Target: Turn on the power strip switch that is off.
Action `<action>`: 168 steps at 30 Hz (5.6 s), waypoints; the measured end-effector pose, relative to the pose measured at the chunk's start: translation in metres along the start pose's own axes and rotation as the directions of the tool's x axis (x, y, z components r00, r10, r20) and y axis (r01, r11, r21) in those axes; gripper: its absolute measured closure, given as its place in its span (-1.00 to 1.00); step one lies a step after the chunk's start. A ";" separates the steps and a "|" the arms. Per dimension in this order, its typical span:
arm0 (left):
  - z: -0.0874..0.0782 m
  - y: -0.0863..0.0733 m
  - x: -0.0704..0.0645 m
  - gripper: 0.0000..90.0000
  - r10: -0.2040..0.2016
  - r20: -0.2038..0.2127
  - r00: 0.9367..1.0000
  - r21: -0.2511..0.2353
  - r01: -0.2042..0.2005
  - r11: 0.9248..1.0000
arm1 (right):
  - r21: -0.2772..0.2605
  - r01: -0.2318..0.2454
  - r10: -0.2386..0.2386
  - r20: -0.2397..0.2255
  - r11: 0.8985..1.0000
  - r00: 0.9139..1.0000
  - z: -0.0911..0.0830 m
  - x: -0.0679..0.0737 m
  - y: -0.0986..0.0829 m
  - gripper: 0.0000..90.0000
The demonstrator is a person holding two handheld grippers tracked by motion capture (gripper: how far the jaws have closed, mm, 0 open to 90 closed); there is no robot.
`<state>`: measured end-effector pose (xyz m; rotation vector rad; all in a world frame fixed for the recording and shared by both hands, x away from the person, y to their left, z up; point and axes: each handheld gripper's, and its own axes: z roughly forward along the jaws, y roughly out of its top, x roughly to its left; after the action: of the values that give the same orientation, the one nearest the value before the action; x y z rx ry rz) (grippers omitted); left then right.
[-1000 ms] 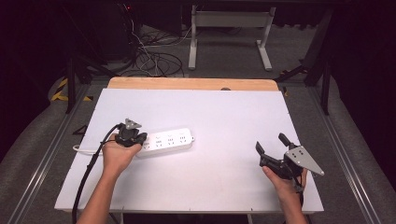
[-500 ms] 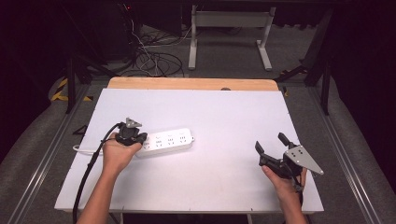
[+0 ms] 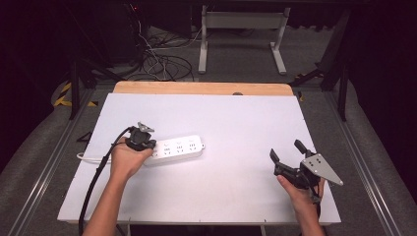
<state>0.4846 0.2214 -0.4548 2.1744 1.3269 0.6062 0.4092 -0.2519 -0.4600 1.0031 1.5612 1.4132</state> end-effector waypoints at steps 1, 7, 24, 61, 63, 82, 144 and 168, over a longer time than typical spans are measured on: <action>0.001 -0.001 0.000 1.00 -0.012 0.003 1.000 -0.011 0.013 1.000 | 0.002 -0.003 0.003 0.002 1.000 1.000 0.000 -0.001 0.000 -0.74; 0.000 -0.001 0.003 1.00 -0.028 0.025 0.999 -0.015 0.028 0.999 | 0.007 -0.007 0.007 0.012 1.000 1.000 -0.001 -0.003 -0.002 -0.74; -0.003 -0.011 0.016 1.00 -0.071 0.069 0.995 -0.134 0.079 0.988 | 0.023 -0.008 0.008 0.013 1.000 1.000 0.003 -0.003 -0.005 -0.74; -0.120 -0.124 0.033 0.97 -0.306 -0.082 0.949 -0.737 0.149 0.659 | 0.017 -0.007 0.007 0.001 1.000 1.000 0.007 0.001 -0.003 -0.73; -0.122 -0.126 0.034 0.97 -0.319 -0.093 0.943 -0.745 0.147 0.651 | 0.016 -0.004 0.004 -0.001 1.000 1.000 0.008 0.002 -0.003 -0.73; -0.113 -0.117 0.031 0.39 -0.305 -0.146 0.941 -0.762 0.090 0.642 | 0.014 -0.006 0.006 0.004 1.000 1.000 0.006 0.001 -0.002 -0.73; -0.081 -0.122 0.036 -0.87 -0.308 -0.261 0.915 -0.771 -0.006 0.637 | 0.011 0.000 0.000 0.002 1.000 1.000 0.007 0.003 -0.001 -0.73; -0.077 -0.121 0.036 -0.83 -0.305 -0.261 0.916 -0.766 -0.005 0.642 | 0.020 -0.004 0.004 0.007 1.000 1.000 0.004 0.001 -0.003 -0.73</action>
<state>0.3714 0.3157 -0.4687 1.2659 1.1117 1.2857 0.4120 -0.2496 -0.4636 1.0223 1.5719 1.3975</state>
